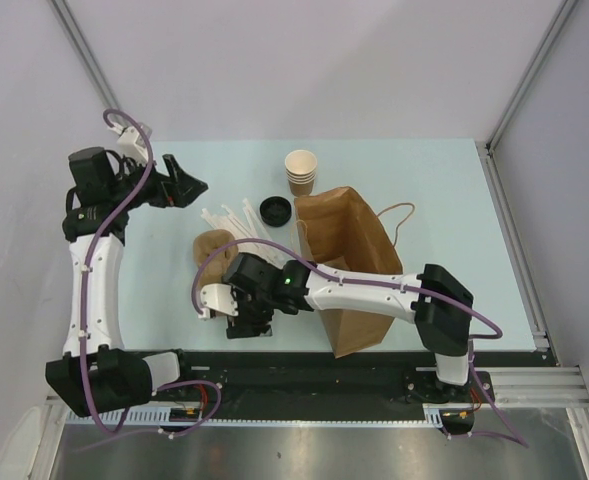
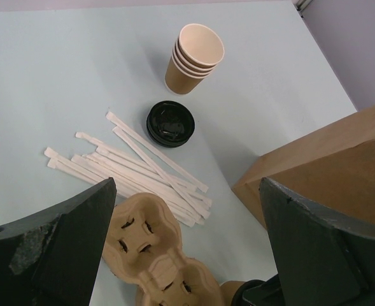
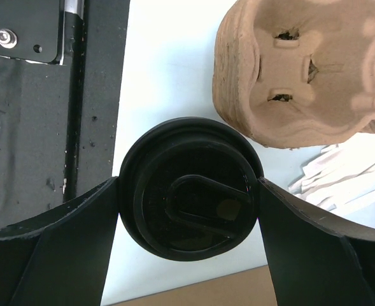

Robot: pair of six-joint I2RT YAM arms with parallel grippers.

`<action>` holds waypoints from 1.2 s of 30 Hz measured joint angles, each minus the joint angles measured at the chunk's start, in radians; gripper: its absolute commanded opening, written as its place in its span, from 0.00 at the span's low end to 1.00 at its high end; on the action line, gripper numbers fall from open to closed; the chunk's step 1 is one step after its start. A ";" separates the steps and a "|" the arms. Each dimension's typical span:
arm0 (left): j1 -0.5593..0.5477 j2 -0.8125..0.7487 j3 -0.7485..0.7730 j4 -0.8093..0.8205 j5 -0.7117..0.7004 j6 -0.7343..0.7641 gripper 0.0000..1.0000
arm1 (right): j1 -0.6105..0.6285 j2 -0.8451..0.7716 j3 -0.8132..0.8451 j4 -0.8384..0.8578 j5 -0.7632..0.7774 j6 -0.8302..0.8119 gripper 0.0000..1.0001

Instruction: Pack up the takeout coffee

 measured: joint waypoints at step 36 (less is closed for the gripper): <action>0.024 -0.004 -0.022 -0.022 0.045 0.005 1.00 | 0.044 -0.113 0.188 -0.003 -0.118 0.016 1.00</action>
